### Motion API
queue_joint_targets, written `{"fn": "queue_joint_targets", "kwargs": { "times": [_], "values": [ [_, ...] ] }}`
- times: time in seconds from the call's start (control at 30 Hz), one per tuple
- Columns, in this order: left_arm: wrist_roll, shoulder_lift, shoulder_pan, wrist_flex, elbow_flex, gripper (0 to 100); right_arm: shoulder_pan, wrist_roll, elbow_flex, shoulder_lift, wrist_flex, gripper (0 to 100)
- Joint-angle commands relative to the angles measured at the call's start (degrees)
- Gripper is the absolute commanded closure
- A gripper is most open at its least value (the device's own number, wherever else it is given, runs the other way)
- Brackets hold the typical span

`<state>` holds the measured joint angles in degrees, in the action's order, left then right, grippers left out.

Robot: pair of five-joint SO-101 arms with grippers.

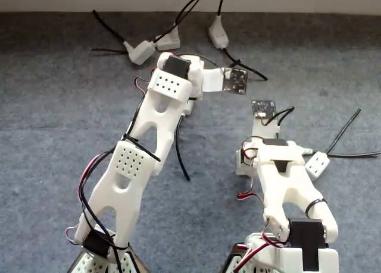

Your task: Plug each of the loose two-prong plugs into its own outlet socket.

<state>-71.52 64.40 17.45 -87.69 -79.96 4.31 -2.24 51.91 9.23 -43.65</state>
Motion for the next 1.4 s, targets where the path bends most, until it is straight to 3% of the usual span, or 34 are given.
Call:
{"fn": "queue_joint_targets", "kwargs": {
  "times": [0.0,0.4,0.63,0.77,1.03,1.23,1.37],
  "values": [
    [-2.55,-2.77,-0.4,-0.18,-2.15,99,0.92,-0.53,0.22,0.4,1.19,99.2],
    [-5.27,-1.54,-0.92,-0.35,-2.51,99,0.84,-0.62,-0.22,0.22,1.19,99.2],
    [-3.6,-4.62,-1.27,-6.86,-8.4,99,0.84,-0.62,-0.22,0.13,1.19,99.2],
    [16.53,-5.76,-1.54,-6.51,-15.69,99,0.84,-0.44,-0.22,0.13,1.19,99.2],
    [54.68,-13.41,-9.63,-8.09,-15.52,99,0.84,-0.18,-0.22,0.4,1.19,99.2],
    [68.31,-18.42,-14.02,-13.71,-15.16,99,0.84,3.08,-2.77,0.57,0.31,99.1],
    [75.08,-18.51,-16.75,-13.98,-13.58,99,0.84,5.45,-13.32,0.04,-11.03,89.9]
  ]
}}
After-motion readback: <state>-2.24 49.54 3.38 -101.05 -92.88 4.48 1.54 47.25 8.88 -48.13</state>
